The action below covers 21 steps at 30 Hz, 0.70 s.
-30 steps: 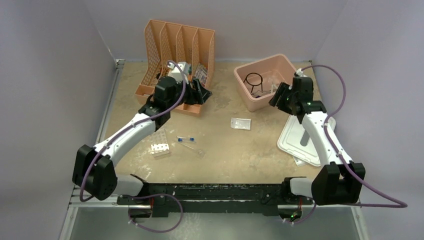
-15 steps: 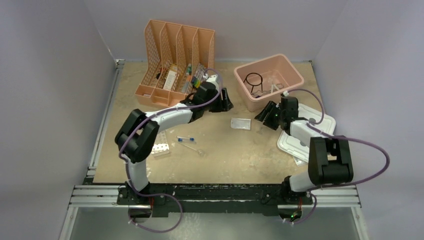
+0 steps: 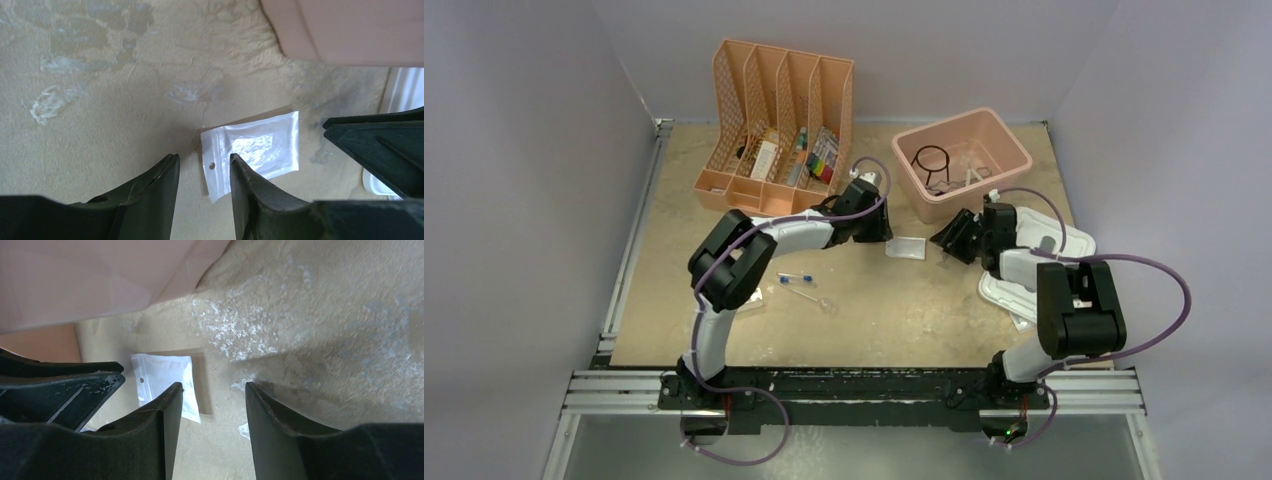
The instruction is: Organize the chemistry lab equipment
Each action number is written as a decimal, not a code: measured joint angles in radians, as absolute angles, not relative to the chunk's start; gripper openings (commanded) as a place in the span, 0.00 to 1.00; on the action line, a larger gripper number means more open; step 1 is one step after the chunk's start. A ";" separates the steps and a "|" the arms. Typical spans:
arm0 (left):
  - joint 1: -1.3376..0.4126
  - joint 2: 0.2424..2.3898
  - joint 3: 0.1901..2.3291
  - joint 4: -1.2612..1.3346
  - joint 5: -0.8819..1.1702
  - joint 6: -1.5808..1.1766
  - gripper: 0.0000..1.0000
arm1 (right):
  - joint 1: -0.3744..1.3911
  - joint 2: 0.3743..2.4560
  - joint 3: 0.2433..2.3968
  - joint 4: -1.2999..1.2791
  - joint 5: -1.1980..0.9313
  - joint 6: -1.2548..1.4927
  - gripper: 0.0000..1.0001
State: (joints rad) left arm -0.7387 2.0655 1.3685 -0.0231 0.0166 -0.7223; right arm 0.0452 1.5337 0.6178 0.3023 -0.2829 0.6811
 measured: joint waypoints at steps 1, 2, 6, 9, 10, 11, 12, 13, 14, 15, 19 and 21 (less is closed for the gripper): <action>-0.738 2.072 1.369 -0.030 0.023 -0.722 0.36 | 0.049 1.534 0.606 0.313 -0.283 0.686 0.51; -0.737 2.079 1.370 -0.038 0.033 -0.719 0.33 | 0.054 1.534 0.593 0.327 -0.282 0.693 0.51; -0.736 2.100 1.390 -0.050 0.067 -0.711 0.29 | 0.082 1.535 0.559 0.388 -0.280 0.711 0.51; -0.736 2.106 1.395 -0.053 0.091 -0.692 0.27 | 0.097 1.547 0.542 0.447 -0.281 0.730 0.49; -0.736 2.106 1.395 -0.055 0.101 -0.685 0.25 | 0.099 1.556 0.542 0.464 -0.283 0.736 0.48; -0.736 2.106 1.395 -0.056 0.107 -0.676 0.24 | 0.100 1.572 0.542 0.491 -0.284 0.745 0.47; -0.736 2.106 1.395 -0.059 0.111 -0.670 0.22 | 0.100 1.585 0.542 0.513 -0.290 0.753 0.46; -0.736 2.106 1.395 -0.064 0.115 -0.665 0.21 | 0.100 1.596 0.542 0.531 -0.294 0.763 0.46; -0.736 2.106 1.395 -0.068 0.120 -0.661 0.19 | 0.100 1.609 0.542 0.551 -0.307 0.773 0.46; -0.736 2.106 1.395 -0.073 0.124 -0.655 0.16 | 0.100 1.621 0.540 0.576 -0.315 0.784 0.46; -0.736 2.109 1.398 -0.084 0.135 -0.628 0.08 | 0.105 1.662 0.530 0.663 -0.349 0.807 0.42; -0.736 2.115 1.410 -0.097 0.145 -0.616 0.08 | 0.108 1.686 0.526 0.707 -0.371 0.824 0.41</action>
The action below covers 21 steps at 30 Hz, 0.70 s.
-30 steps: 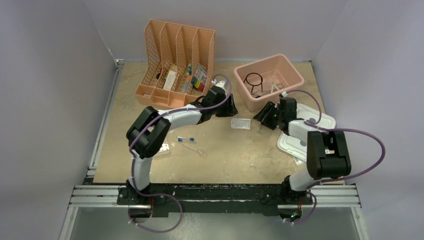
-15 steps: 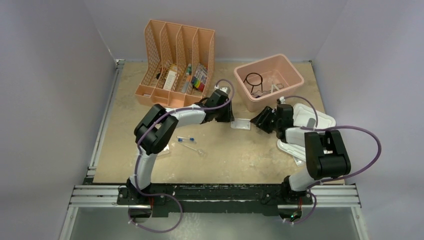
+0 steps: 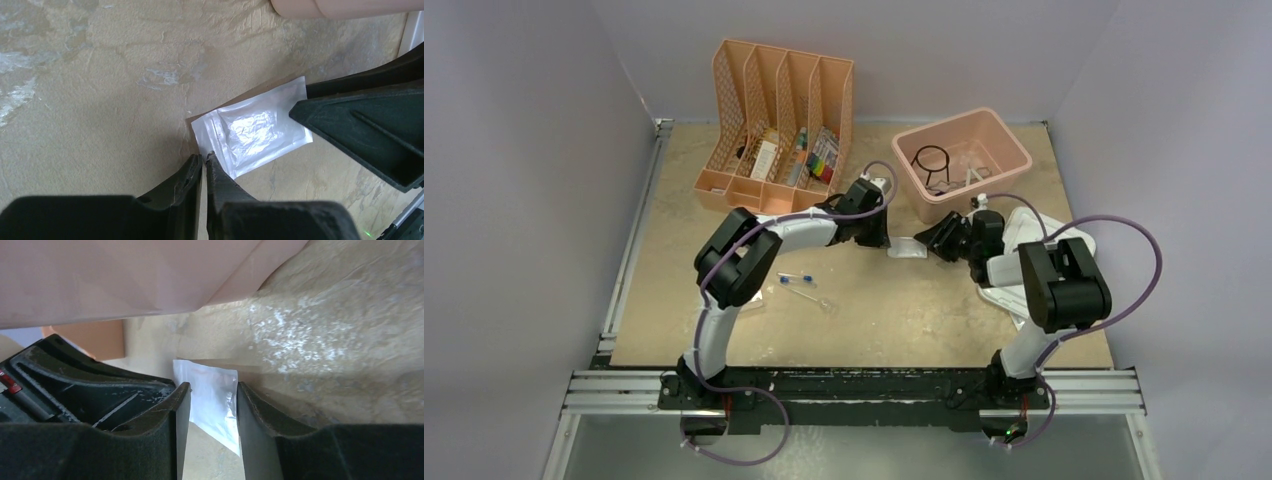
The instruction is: Organize the chemistry lab equipment
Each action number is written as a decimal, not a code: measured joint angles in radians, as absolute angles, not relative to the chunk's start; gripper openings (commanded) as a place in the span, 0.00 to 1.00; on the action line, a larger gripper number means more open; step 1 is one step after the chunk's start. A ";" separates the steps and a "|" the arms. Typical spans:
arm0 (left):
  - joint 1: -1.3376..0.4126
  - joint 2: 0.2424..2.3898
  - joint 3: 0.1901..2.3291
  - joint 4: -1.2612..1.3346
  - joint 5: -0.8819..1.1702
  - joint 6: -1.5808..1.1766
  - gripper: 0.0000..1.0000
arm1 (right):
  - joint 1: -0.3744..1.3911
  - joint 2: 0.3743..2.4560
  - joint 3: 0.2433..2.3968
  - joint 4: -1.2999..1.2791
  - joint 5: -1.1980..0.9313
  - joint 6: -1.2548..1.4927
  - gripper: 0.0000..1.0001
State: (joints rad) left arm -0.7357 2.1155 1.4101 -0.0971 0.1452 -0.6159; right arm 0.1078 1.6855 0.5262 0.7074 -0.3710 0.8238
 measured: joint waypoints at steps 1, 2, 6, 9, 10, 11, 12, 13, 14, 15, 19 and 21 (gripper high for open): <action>-0.736 2.120 1.419 -0.105 0.149 -0.608 0.07 | 0.109 1.697 0.521 0.733 -0.387 0.831 0.40; -0.736 2.122 1.424 -0.112 0.150 -0.605 0.07 | 0.112 1.705 0.516 0.755 -0.398 0.838 0.39; -0.736 2.125 1.432 -0.126 0.150 -0.592 0.06 | 0.131 1.716 0.500 0.790 -0.430 0.853 0.30; -0.737 2.125 1.432 -0.126 0.146 -0.590 0.07 | 0.139 1.716 0.486 0.796 -0.440 0.858 0.17; -0.737 2.125 1.432 -0.126 0.144 -0.590 0.08 | 0.141 1.716 0.480 0.797 -0.441 0.861 0.12; -0.738 2.125 1.432 -0.126 0.141 -0.589 0.08 | 0.142 1.716 0.475 0.798 -0.441 0.865 0.07; -0.739 2.125 1.432 -0.126 0.141 -0.587 0.09 | 0.142 1.716 0.471 0.799 -0.441 0.867 0.04; -0.739 2.125 1.432 -0.126 0.140 -0.584 0.11 | 0.142 1.716 0.468 0.797 -0.440 0.871 0.00; -0.740 2.124 1.432 -0.126 0.139 -0.582 0.12 | 0.142 1.715 0.467 0.794 -0.440 0.871 0.00; -0.740 2.123 1.432 -0.126 0.139 -0.581 0.13 | 0.142 1.711 0.467 0.789 -0.438 0.870 0.00; -0.739 2.101 1.421 -0.149 0.126 -0.561 0.23 | 0.142 1.643 0.469 0.710 -0.438 0.841 0.00; -0.733 2.072 1.398 -0.168 0.117 -0.552 0.26 | 0.142 1.591 0.484 0.651 -0.441 0.809 0.00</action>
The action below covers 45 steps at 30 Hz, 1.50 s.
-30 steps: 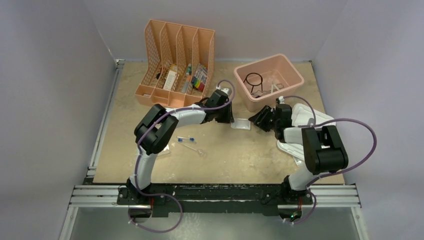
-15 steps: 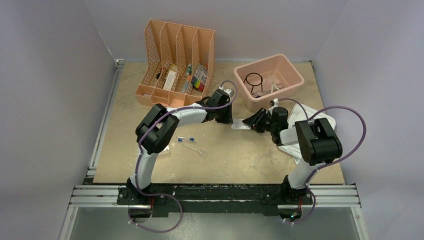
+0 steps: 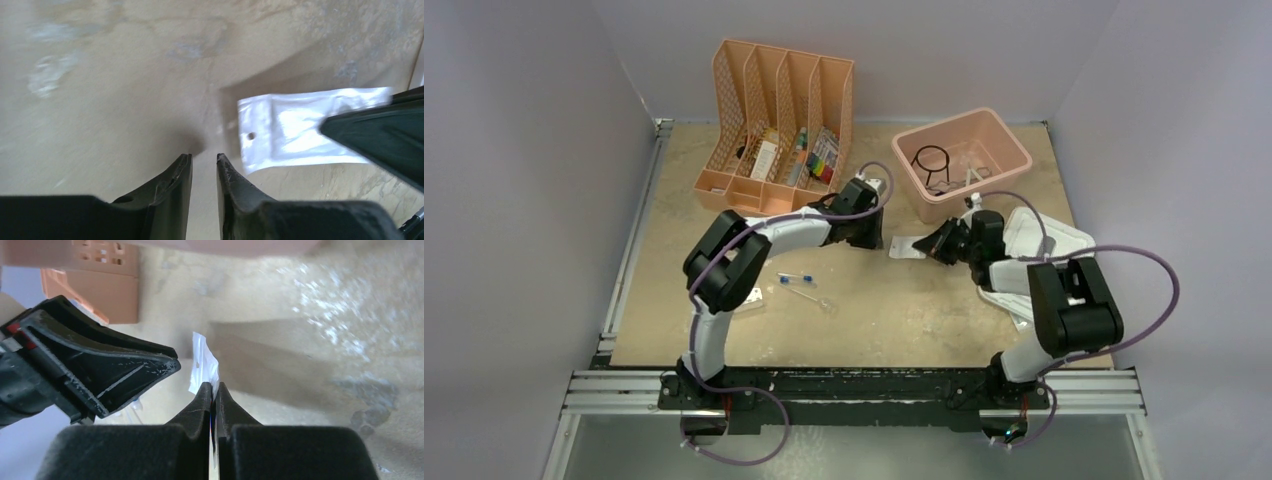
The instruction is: Organize the chemistry lab equipment
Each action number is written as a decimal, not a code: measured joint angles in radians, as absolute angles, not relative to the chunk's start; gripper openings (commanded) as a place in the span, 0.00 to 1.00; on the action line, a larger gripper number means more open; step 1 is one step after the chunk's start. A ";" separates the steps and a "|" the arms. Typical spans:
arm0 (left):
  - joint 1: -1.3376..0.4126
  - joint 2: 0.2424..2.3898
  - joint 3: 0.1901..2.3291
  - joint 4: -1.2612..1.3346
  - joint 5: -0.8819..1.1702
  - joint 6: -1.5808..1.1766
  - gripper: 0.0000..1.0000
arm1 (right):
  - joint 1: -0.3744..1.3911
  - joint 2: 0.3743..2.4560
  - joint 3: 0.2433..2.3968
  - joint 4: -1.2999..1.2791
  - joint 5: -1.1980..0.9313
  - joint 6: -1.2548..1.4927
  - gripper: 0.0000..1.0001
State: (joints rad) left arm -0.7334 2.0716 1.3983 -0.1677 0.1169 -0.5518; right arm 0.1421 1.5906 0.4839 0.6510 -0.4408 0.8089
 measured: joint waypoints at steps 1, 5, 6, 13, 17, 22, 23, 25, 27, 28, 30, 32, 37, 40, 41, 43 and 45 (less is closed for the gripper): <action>-0.727 2.051 1.382 -0.175 0.110 -0.547 0.27 | 0.142 1.559 0.501 0.605 -0.445 0.781 0.00; -0.678 1.909 1.314 -0.180 0.054 -0.526 0.30 | 0.142 1.436 0.591 0.432 -0.469 0.662 0.00; -0.669 1.876 1.308 -0.180 0.040 -0.522 0.31 | 0.142 1.398 0.621 0.371 -0.471 0.623 0.00; -0.606 1.634 1.294 -0.107 -0.085 -0.494 0.35 | 0.142 1.258 0.864 0.062 -0.457 0.443 0.00; -0.574 1.591 1.294 -0.091 -0.104 -0.497 0.36 | 0.131 1.261 1.044 -0.057 -0.433 0.387 0.00; -0.525 1.589 1.294 -0.098 -0.104 -0.505 0.36 | 0.105 1.333 1.263 -0.191 -0.381 0.334 0.00; -0.520 1.589 1.294 -0.098 -0.104 -0.505 0.36 | 0.098 1.353 1.300 -0.218 -0.372 0.324 0.00; -0.518 1.588 1.293 -0.099 -0.104 -0.504 0.37 | 0.083 1.393 1.361 -0.275 -0.345 0.307 0.00; -0.518 1.583 1.283 -0.099 -0.101 -0.504 0.37 | 0.065 1.448 1.440 -0.355 -0.308 0.292 0.00; -0.519 1.578 1.275 -0.100 -0.101 -0.505 0.37 | 0.054 1.478 1.478 -0.389 -0.289 0.286 0.00; -0.519 1.571 1.262 -0.104 -0.100 -0.505 0.37 | 0.035 1.529 1.537 -0.447 -0.249 0.274 0.00; -0.519 1.570 1.256 -0.113 -0.101 -0.505 0.37 | 0.016 1.577 1.587 -0.507 -0.213 0.262 0.00; -0.519 1.570 1.249 -0.128 -0.100 -0.505 0.37 | -0.020 1.716 1.740 -0.667 -0.150 0.226 0.00; -0.519 1.570 1.249 -0.130 -0.100 -0.505 0.37 | -0.028 1.792 1.815 -0.735 -0.142 0.199 0.00; -0.519 1.570 1.249 -0.130 -0.100 -0.505 0.37 | -0.029 1.815 1.834 -0.755 -0.141 0.191 0.00; -0.519 1.570 1.249 -0.130 -0.100 -0.505 0.38 | -0.029 1.855 1.862 -0.791 -0.140 0.175 0.00; -0.519 1.570 1.249 -0.130 -0.100 -0.505 0.37 | -0.029 1.892 1.888 -0.819 -0.142 0.165 0.00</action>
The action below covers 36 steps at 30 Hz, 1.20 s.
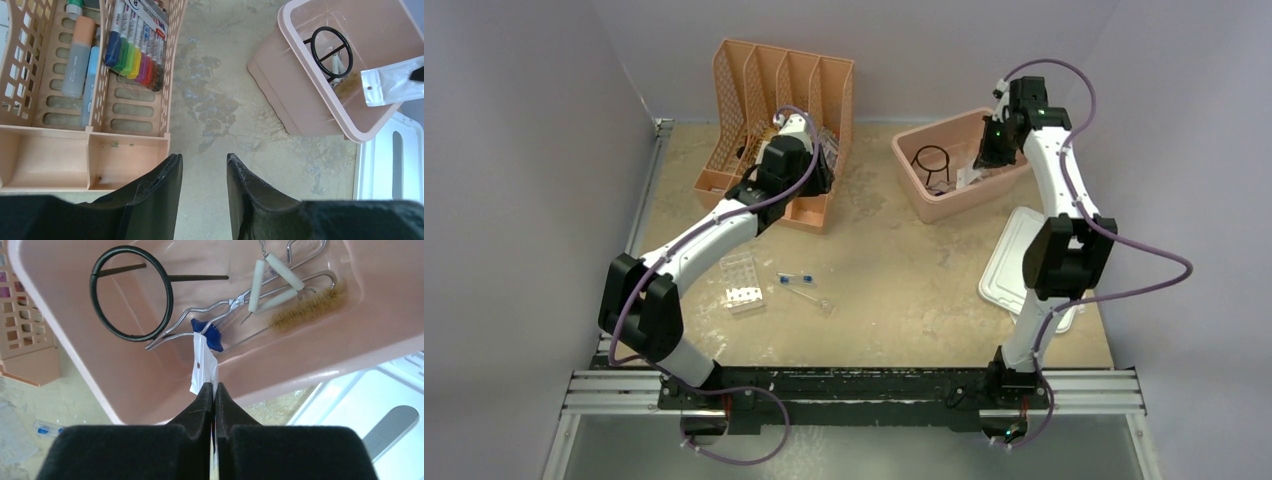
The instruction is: Organize the chemistry lab equipment
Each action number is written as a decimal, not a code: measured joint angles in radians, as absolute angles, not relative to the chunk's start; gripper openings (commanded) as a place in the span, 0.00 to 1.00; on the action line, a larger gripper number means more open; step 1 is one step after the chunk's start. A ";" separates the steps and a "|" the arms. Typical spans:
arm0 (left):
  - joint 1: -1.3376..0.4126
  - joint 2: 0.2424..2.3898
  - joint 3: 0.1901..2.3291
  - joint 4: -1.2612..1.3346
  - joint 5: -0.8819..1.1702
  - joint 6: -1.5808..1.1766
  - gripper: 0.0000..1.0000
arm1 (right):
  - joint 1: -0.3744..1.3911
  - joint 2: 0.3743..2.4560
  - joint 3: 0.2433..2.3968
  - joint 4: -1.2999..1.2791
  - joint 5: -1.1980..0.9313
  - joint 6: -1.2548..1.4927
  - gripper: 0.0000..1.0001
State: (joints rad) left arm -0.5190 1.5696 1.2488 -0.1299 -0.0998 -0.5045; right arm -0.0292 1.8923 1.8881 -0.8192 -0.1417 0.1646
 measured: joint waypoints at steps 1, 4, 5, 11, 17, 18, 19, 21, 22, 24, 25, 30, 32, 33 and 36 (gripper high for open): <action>-0.519 1.570 1.249 -0.130 -0.100 -0.505 0.37 | -0.029 1.914 1.906 -0.834 -0.145 0.160 0.00; -0.519 1.570 1.249 -0.130 -0.101 -0.505 0.37 | -0.029 1.977 1.954 -0.857 -0.154 0.152 0.00; -0.519 1.570 1.249 -0.130 -0.101 -0.505 0.37 | -0.029 2.001 1.972 -0.863 -0.159 0.149 0.00; -0.519 1.570 1.249 -0.131 -0.102 -0.505 0.38 | -0.029 2.132 2.060 -0.897 -0.179 0.134 0.08; -0.519 1.570 1.249 -0.140 -0.105 -0.504 0.38 | -0.029 2.193 2.089 -0.933 -0.175 0.127 0.29; -0.519 1.570 1.249 -0.141 -0.106 -0.504 0.38 | -0.029 2.193 2.092 -0.939 -0.173 0.125 0.33; -0.519 1.570 1.249 -0.141 -0.106 -0.504 0.38 | -0.029 2.193 2.096 -0.944 -0.167 0.122 0.36; -0.519 1.570 1.249 -0.144 -0.106 -0.504 0.38 | -0.029 2.193 2.109 -0.945 -0.143 0.119 0.40; -0.519 1.570 1.249 -0.145 -0.106 -0.504 0.38 | -0.028 2.193 2.113 -0.944 -0.130 0.116 0.42; -0.519 1.570 1.249 -0.146 -0.106 -0.503 0.38 | -0.028 2.188 2.115 -0.944 -0.095 0.114 0.45; -0.519 1.570 1.249 -0.147 -0.105 -0.503 0.38 | -0.028 2.185 2.115 -0.944 -0.080 0.113 0.46; -0.519 1.570 1.249 -0.153 -0.106 -0.504 0.39 | -0.028 2.138 2.115 -0.934 -0.032 0.110 0.50; -0.519 1.570 1.249 -0.154 -0.110 -0.504 0.39 | -0.028 2.099 2.114 -0.928 -0.014 0.110 0.51; -0.519 1.570 1.249 -0.155 -0.114 -0.505 0.40 | -0.028 2.067 2.111 -0.918 -0.009 0.110 0.52; -0.518 1.570 1.249 -0.159 -0.132 -0.505 0.40 | -0.027 1.979 2.089 -0.891 0.007 0.109 0.54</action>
State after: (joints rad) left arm -0.5182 1.5700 1.2491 -0.1589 -0.1318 -0.5049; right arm -0.0273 1.9789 2.0888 -0.8909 0.0071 0.1089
